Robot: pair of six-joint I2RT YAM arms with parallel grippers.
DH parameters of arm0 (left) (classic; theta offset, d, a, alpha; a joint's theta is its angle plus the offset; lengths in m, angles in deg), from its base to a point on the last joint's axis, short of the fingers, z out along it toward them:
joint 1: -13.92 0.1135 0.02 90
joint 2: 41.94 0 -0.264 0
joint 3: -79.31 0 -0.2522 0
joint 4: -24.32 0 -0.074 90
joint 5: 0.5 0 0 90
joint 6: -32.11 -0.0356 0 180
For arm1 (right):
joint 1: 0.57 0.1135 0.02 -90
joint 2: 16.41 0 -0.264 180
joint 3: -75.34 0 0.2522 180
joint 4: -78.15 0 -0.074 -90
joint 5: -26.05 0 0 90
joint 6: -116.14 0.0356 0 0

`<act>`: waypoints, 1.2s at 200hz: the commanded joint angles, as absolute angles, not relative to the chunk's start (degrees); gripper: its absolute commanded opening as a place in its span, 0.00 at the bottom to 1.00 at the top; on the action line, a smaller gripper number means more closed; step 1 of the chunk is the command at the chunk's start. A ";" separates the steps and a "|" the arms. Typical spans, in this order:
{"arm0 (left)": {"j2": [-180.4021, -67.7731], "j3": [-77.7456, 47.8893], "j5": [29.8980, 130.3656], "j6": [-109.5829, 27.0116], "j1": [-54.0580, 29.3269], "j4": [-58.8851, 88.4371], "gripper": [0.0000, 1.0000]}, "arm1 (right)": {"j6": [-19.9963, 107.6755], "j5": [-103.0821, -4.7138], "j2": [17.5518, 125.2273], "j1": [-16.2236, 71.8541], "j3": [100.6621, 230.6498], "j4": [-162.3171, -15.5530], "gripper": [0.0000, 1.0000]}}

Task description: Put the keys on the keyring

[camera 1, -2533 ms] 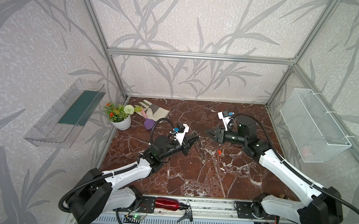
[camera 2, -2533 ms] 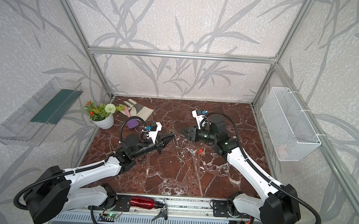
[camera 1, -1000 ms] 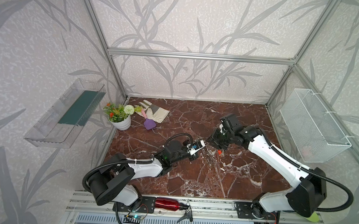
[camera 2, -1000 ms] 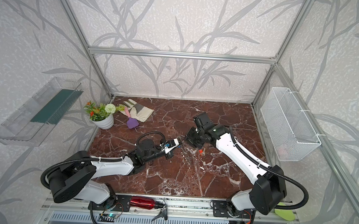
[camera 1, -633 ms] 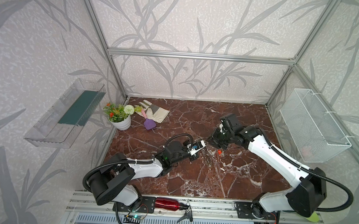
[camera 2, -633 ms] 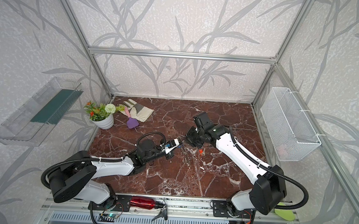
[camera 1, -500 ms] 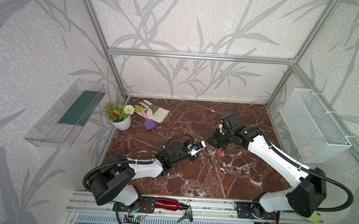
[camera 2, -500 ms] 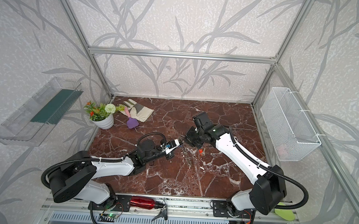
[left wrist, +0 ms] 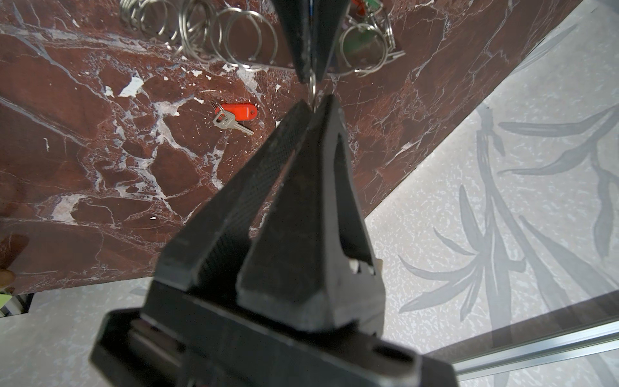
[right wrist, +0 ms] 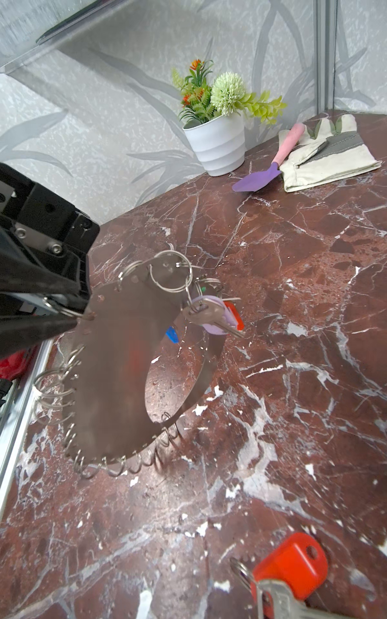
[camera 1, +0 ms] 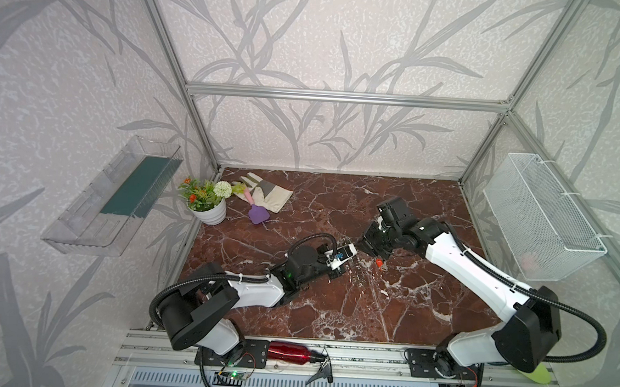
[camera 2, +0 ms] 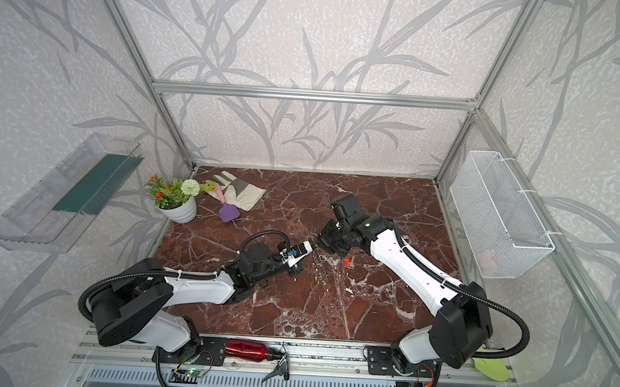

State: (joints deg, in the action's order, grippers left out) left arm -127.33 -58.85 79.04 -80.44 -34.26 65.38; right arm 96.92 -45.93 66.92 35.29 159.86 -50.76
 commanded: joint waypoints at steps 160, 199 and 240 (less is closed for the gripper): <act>-127.85 -58.07 80.46 -82.59 -35.55 69.71 0.09 | 96.82 -47.21 68.20 36.08 159.27 -51.63 0.00; -121.83 -58.69 78.72 -77.62 -35.50 65.37 0.38 | 88.22 -50.27 69.43 36.94 163.78 -48.70 0.00; -110.22 -60.65 80.01 -66.10 -35.47 57.31 0.47 | 75.03 -52.27 70.24 37.51 168.47 -46.48 0.00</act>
